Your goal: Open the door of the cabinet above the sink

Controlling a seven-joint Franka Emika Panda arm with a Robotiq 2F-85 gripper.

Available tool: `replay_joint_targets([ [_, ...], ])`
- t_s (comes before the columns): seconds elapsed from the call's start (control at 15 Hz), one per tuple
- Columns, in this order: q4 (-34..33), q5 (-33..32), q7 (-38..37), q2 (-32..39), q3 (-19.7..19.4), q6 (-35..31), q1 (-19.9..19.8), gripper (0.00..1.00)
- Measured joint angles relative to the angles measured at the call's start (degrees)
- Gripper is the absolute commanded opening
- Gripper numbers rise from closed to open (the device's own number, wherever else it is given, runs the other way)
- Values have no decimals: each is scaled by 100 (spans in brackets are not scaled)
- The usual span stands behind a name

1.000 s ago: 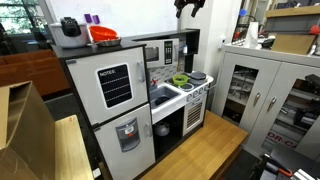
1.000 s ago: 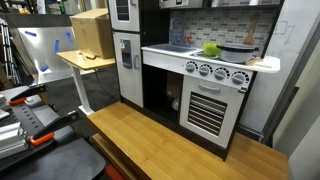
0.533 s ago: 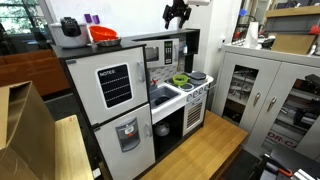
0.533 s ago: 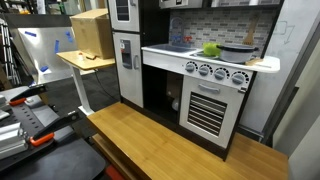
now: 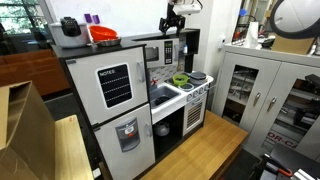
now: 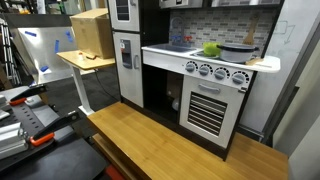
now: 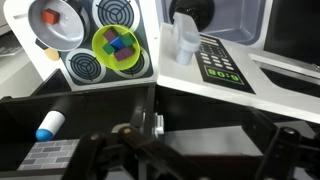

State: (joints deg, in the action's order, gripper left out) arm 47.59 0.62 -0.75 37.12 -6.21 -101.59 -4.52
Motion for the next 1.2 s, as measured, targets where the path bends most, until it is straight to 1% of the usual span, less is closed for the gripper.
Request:
replay_joint_targets([
  [0.13,-226,-136,-79,107,-19,241,40,100],
  [0.33,-340,-273,-75,125,-18,567,122,100],
  [0.47,-393,-276,105,104,6,889,160,100],
  [0.67,-396,-198,704,22,165,1413,192,100],
  [0.8,-369,-147,1172,-32,308,1638,206,100],
  [1.07,-210,-118,2093,-150,589,1829,243,100],
  [1.2,-98,-124,2219,-241,602,1763,239,100],
])
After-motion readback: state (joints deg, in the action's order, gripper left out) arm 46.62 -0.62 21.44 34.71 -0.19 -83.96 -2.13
